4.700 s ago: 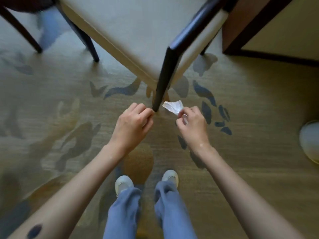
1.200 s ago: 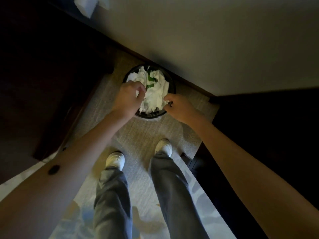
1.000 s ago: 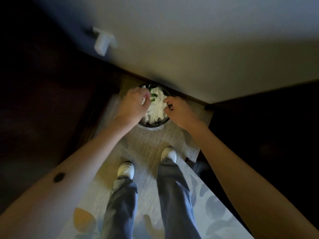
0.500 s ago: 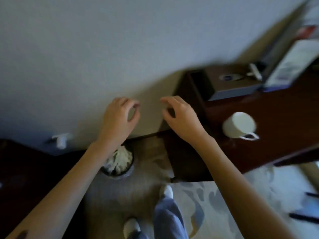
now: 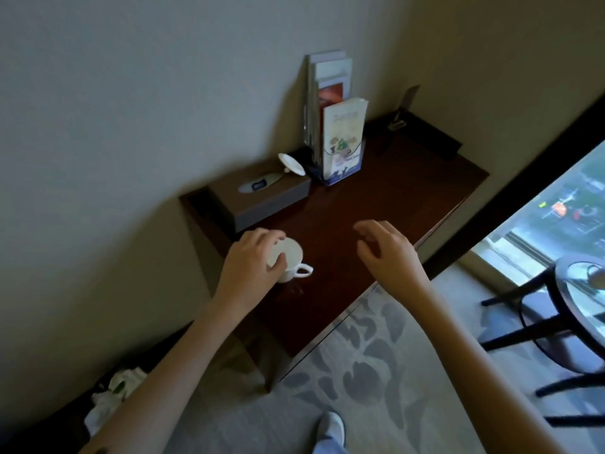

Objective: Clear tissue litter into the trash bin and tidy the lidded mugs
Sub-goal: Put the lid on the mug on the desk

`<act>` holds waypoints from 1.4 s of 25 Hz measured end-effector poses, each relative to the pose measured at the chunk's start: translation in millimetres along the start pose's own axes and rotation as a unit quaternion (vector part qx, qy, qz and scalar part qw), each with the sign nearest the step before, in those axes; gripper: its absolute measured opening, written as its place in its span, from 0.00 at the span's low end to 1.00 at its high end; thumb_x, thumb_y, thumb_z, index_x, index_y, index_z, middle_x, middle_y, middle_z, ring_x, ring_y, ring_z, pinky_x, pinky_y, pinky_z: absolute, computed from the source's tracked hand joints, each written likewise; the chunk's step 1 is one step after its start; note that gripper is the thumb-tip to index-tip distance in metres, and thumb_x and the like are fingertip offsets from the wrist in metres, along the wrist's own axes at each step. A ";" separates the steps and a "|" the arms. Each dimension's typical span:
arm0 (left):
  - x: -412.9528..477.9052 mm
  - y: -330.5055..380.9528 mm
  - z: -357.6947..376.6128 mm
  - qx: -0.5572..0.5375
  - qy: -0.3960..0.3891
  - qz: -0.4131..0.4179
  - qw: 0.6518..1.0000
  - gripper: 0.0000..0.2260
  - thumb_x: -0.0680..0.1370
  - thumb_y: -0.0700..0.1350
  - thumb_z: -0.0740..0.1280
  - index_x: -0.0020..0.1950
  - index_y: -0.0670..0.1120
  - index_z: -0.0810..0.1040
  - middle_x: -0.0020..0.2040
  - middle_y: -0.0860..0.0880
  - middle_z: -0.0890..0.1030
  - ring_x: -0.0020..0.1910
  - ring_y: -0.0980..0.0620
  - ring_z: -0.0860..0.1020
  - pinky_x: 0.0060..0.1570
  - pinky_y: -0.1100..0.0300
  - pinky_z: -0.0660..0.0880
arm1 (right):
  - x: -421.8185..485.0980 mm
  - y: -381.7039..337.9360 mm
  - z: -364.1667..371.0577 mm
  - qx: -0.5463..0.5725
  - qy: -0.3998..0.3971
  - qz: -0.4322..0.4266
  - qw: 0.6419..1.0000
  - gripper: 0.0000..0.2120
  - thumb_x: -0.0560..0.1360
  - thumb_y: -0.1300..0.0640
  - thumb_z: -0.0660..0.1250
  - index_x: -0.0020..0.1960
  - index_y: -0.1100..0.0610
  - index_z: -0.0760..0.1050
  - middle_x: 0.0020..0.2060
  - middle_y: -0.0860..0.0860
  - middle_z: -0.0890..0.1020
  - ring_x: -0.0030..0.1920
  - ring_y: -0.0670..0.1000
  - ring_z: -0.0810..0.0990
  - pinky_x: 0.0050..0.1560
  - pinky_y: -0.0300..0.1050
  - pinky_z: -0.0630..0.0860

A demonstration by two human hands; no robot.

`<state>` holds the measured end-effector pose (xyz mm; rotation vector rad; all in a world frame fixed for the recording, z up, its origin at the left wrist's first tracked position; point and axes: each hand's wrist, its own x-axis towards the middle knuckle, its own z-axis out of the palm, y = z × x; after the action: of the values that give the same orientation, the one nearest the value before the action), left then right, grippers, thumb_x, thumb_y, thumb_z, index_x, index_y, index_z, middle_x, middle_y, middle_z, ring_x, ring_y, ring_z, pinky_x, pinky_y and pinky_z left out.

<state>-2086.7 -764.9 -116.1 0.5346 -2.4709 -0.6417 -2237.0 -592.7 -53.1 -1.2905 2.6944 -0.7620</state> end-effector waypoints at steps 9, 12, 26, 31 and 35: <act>5.1 -17.6 76.0 0.094 -0.054 -0.212 0.971 0.39 0.66 0.55 0.74 0.71 0.43 0.61 0.67 0.39 0.68 0.65 0.40 0.67 0.57 0.43 0.72 | 86.0 68.8 38.3 0.013 -0.137 -0.116 0.984 0.16 0.77 0.54 0.60 0.63 0.53 0.70 0.57 0.51 0.77 0.55 0.50 0.76 0.52 0.45 0.76; 3.4 -23.1 84.7 0.079 -0.085 -0.271 0.956 0.46 0.65 0.55 0.75 0.74 0.46 0.52 0.72 0.41 0.61 0.71 0.42 0.60 0.66 0.45 0.65 | 111.7 72.7 48.9 0.019 -0.154 -0.139 0.978 0.15 0.76 0.55 0.61 0.63 0.54 0.70 0.56 0.51 0.77 0.55 0.50 0.76 0.50 0.42 0.74; 48.6 -61.9 106.7 -0.087 -0.122 -0.272 0.951 0.47 0.65 0.52 0.75 0.73 0.58 0.47 0.71 0.51 0.64 0.68 0.52 0.64 0.66 0.48 0.66 | 216.7 78.2 98.9 -0.013 -0.137 -0.080 0.987 0.16 0.76 0.57 0.62 0.63 0.55 0.70 0.56 0.54 0.77 0.56 0.53 0.76 0.53 0.52 0.77; 69.6 -68.6 117.7 -0.118 -0.107 -0.274 0.948 0.48 0.65 0.50 0.75 0.72 0.62 0.44 0.72 0.53 0.62 0.69 0.58 0.61 0.68 0.53 0.61 | 256.5 79.3 123.5 -0.040 -0.131 -0.077 0.988 0.17 0.75 0.55 0.63 0.63 0.56 0.69 0.58 0.55 0.76 0.59 0.55 0.74 0.55 0.53 0.75; 82.0 -74.0 116.9 -0.117 -0.103 -0.295 0.943 0.51 0.63 0.49 0.77 0.68 0.67 0.41 0.73 0.53 0.61 0.69 0.61 0.57 0.68 0.55 0.57 | 286.6 75.6 141.1 -0.046 -0.130 -0.096 0.986 0.21 0.74 0.53 0.67 0.64 0.56 0.69 0.62 0.56 0.74 0.62 0.57 0.72 0.59 0.56 0.74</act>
<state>-2200.7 -826.1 -211.6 1.1787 -2.3620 -1.2616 -2440.6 -823.9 -166.6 -1.5659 2.4488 -0.4491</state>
